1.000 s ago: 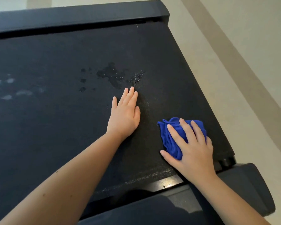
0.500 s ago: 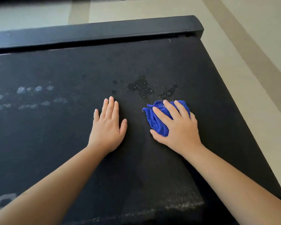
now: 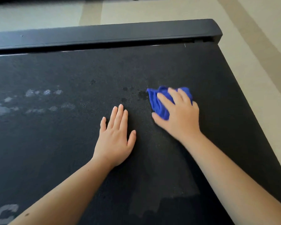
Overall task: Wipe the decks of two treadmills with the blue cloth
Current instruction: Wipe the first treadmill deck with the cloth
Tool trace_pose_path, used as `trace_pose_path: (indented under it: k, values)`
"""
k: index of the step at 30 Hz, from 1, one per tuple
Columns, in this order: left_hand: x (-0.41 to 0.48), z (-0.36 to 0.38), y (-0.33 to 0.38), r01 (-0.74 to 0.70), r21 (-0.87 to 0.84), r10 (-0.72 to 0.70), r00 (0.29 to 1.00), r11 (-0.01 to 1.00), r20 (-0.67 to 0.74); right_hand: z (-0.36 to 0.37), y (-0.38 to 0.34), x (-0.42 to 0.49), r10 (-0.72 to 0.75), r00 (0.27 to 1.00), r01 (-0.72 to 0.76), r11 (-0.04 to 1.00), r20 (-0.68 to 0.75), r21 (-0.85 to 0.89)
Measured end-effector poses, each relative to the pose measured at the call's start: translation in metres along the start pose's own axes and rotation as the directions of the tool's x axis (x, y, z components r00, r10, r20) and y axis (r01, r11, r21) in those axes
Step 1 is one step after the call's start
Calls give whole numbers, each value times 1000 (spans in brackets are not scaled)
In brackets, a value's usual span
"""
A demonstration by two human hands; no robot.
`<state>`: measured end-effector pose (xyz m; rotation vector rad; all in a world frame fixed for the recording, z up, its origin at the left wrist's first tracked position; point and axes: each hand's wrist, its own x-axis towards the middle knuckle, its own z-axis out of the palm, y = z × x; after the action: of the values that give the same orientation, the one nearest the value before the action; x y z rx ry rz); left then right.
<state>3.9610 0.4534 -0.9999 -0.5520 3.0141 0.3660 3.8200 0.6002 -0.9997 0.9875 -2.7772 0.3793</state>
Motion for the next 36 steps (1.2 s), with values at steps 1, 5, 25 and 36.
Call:
trace_pose_path:
  k: [1, 5, 25, 36]
  values:
    - [0, 0, 1, 0, 1, 0, 1000, 1000, 3, -7, -2, -26, -25, 999, 25, 1000, -21, 5]
    - [0, 1, 1, 3, -2, -3, 1000, 1000, -5, -21, -3, -89, -102, 995, 102, 995, 0, 3]
    - [0, 2, 0, -2, -13, 2, 1000, 1000, -23, -32, 12, -96, 22, 998, -21, 1000, 65, -12]
    - [-1, 4, -1, -4, -35, 2, 999, 999, -49, 4, 16, 37, 32, 997, -32, 1000, 74, -1]
